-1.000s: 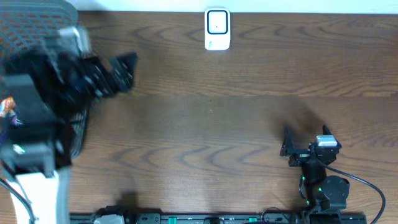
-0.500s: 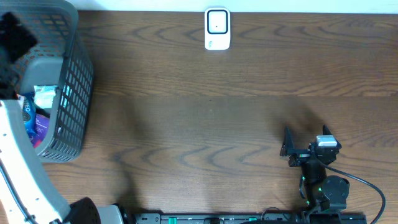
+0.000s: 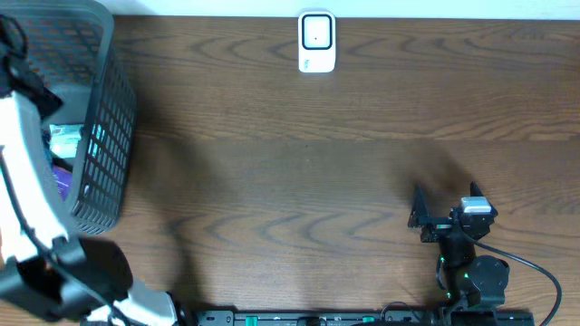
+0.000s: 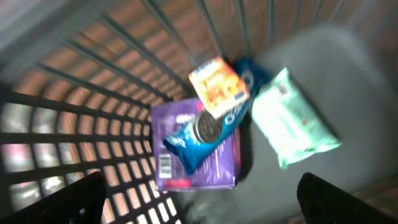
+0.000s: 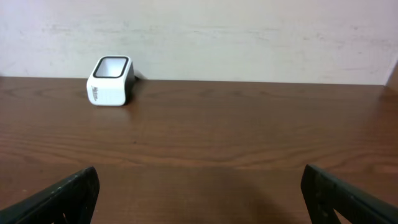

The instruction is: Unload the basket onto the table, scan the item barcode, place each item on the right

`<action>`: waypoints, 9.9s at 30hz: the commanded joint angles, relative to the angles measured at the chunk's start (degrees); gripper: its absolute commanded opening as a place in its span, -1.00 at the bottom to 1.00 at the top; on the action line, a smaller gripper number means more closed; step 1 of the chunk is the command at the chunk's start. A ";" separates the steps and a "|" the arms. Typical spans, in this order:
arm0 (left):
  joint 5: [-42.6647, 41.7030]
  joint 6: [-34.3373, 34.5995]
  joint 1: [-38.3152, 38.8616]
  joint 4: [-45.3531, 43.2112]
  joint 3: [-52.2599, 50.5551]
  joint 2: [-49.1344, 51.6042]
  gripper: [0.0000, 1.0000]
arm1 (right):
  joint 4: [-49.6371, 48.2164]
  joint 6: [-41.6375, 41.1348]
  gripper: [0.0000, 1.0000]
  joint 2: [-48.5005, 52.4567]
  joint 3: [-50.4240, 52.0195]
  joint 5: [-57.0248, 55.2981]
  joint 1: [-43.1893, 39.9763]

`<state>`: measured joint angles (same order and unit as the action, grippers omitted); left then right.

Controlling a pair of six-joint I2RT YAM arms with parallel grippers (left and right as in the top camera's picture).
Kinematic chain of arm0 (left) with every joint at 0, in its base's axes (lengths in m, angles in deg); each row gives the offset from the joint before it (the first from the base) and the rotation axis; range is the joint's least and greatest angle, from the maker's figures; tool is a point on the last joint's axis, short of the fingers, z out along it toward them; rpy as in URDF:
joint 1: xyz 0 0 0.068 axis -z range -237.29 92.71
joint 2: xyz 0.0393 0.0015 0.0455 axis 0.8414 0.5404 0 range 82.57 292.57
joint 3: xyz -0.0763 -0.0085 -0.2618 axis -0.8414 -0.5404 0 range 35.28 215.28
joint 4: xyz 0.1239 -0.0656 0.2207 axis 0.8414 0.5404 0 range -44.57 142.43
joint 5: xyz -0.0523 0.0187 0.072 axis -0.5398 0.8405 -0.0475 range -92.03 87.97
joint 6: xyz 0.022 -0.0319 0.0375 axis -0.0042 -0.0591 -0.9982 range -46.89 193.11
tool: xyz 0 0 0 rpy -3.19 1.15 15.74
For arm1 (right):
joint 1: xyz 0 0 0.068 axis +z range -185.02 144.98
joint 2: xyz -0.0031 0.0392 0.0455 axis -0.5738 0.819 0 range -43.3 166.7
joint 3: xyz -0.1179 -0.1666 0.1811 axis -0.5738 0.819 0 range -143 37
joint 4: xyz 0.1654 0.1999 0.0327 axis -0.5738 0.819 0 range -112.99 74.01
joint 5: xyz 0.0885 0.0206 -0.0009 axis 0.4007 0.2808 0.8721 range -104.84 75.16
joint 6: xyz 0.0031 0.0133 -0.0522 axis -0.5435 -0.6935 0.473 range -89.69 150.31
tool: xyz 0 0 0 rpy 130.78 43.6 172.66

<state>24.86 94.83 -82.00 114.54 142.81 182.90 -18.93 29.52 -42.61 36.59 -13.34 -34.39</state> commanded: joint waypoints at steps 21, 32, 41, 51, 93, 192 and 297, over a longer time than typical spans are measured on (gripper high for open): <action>-0.98 11.65 -0.13 7.69 -5.16 24.59 0.46 | 0.24 0.44 0.98 -0.35 0.09 -0.11 0.55; -0.76 10.93 -2.40 -0.81 -10.82 25.20 0.05 | 0.24 0.44 0.99 -0.35 0.09 -0.11 0.55; -11.58 8.94 -3.02 -1.07 -9.99 25.07 -0.85 | 0.24 0.44 0.98 -0.31 0.09 -0.11 0.55; -24.28 6.36 -2.97 -2.05 -4.02 8.13 -0.86 | 0.24 0.44 0.99 -0.31 0.09 -0.09 0.55; -22.75 19.28 -2.97 -3.78 -5.27 14.71 0.96 | 0.24 0.44 0.98 -0.31 0.09 -0.11 0.55; -34.25 3.48 51.21 -6.29 -10.32 13.16 0.07 | 0.24 0.44 0.99 -0.31 0.11 -0.11 0.55; -40.50 23.61 68.08 -39.58 -9.79 25.99 -0.85 | 0.24 0.44 0.99 -0.31 0.09 -0.09 0.55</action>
<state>-10.76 118.15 -14.20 75.98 133.43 208.15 -18.93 29.52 -42.61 36.59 -13.34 -34.39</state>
